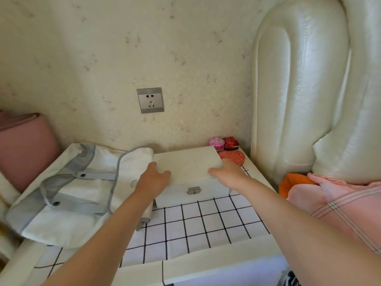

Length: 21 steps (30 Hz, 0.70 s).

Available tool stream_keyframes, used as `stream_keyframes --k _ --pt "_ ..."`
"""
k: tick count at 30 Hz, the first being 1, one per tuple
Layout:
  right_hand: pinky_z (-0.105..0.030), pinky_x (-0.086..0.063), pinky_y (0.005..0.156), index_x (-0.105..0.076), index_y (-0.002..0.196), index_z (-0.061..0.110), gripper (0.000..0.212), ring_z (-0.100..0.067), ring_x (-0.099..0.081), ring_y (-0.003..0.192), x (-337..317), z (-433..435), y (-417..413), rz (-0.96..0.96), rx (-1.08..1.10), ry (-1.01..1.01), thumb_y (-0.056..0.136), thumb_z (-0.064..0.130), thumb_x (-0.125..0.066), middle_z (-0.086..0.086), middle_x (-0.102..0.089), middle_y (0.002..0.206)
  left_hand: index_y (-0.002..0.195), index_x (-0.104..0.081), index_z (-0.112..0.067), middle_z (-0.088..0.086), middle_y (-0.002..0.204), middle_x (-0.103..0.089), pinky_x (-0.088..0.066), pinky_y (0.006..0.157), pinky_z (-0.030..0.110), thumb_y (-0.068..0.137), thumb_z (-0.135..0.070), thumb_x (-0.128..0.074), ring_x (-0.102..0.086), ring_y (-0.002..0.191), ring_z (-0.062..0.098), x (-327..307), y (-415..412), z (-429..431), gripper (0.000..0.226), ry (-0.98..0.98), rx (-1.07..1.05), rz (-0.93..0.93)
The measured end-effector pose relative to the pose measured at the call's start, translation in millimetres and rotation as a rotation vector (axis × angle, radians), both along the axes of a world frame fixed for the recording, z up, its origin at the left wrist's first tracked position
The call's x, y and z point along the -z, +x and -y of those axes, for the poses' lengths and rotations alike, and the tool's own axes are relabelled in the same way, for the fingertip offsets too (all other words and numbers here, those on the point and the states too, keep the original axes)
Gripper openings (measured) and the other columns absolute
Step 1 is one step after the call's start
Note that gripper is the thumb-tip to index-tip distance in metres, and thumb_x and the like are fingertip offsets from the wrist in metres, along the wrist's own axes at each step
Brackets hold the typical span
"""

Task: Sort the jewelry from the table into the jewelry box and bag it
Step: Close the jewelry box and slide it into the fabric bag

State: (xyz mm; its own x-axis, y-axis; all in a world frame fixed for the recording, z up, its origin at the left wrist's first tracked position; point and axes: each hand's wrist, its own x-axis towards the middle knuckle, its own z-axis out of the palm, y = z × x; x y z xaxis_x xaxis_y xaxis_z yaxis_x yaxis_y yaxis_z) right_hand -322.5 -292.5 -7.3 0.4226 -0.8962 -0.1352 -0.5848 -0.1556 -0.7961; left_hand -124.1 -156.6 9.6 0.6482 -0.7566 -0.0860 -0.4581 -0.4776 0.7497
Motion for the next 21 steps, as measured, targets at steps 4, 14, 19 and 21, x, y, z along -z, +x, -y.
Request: stream_keyframes --k 4,14,19,21 --pt "-0.031 -0.05 0.075 -0.062 0.11 0.023 0.039 -0.017 -0.064 0.091 -8 -3 -11 0.006 0.005 -0.019 0.075 0.04 -0.064 0.004 -0.068 0.099 0.147 -0.032 -0.021 0.006 0.122 -0.054 -0.047 0.078 0.029 0.092 -0.04 -0.059 -0.059 0.103 0.025 -3 -14 -10 0.065 0.017 -0.019 0.012" --pt "-0.041 -0.036 0.102 -0.053 0.133 0.024 0.042 -0.029 -0.035 0.128 -6 -39 -21 -0.391 -0.052 -0.602 0.095 0.042 -0.046 -0.007 -0.041 0.139 0.142 -0.036 -0.013 0.011 0.135 -0.041 -0.037 0.096 0.037 0.096 -0.03 -0.049 -0.04 0.126 0.03 -5 -15 -10 0.051 0.042 0.037 0.351" --pt "-0.052 -0.02 0.117 -0.035 0.146 0.029 0.058 -0.034 -0.002 0.149 8 -85 -8 -0.392 -0.036 -0.583 0.095 0.057 -0.039 -0.014 -0.007 0.161 0.15 -0.03 -0.012 0.012 0.156 -0.029 -0.025 0.116 0.042 0.098 -0.043 -0.046 -0.021 0.144 0.031 -2 -2 19 0.063 0.129 0.262 0.336" --pt "-0.05 -0.015 0.122 -0.013 0.157 0.028 0.08 -0.034 0.015 0.15 11 -95 -6 -0.312 0.041 -0.416 0.093 0.066 -0.042 -0.015 0.013 0.163 0.146 -0.036 -0.012 0.013 0.15 -0.038 -0.03 0.113 0.042 0.098 -0.049 -0.043 -0.03 0.138 0.032 -1 -1 25 0.061 0.156 0.267 0.361"
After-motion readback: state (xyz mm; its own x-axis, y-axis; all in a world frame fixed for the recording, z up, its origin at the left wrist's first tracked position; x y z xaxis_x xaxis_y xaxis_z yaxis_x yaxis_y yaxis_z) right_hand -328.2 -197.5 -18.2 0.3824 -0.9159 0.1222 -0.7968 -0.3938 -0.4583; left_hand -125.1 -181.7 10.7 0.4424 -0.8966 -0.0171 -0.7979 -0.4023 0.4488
